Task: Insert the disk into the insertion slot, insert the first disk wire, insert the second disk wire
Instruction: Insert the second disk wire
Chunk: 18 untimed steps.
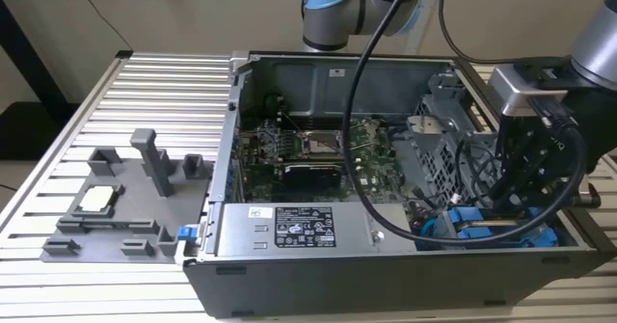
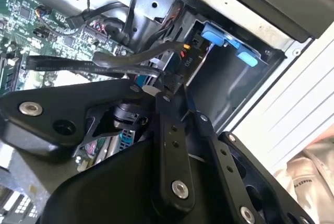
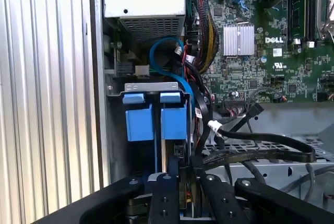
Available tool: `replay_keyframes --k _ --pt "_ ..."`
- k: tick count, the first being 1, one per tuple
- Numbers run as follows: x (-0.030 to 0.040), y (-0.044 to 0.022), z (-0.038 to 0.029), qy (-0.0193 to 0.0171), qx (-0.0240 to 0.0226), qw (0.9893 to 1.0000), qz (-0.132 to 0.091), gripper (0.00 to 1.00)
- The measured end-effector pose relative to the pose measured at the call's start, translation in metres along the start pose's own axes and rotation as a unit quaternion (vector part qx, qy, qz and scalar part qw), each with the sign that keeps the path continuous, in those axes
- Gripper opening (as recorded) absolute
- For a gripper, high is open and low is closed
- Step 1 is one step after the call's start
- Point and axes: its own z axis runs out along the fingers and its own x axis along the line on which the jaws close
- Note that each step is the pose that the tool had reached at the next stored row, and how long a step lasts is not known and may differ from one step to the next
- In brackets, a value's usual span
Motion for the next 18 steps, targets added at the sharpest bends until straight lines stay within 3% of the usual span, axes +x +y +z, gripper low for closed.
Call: replay_keyframes --k 5,13,18 --pt "0.0001 -0.0007 -0.0027 0.0001 -0.0014 1.0 0.0 0.24" --pt "0.0001 -0.0006 -0.0231 0.0001 -0.0017 1.0 0.0 0.24" --pt "0.0001 -0.0006 -0.0234 0.0006 -0.0017 1.0 0.0 0.24"
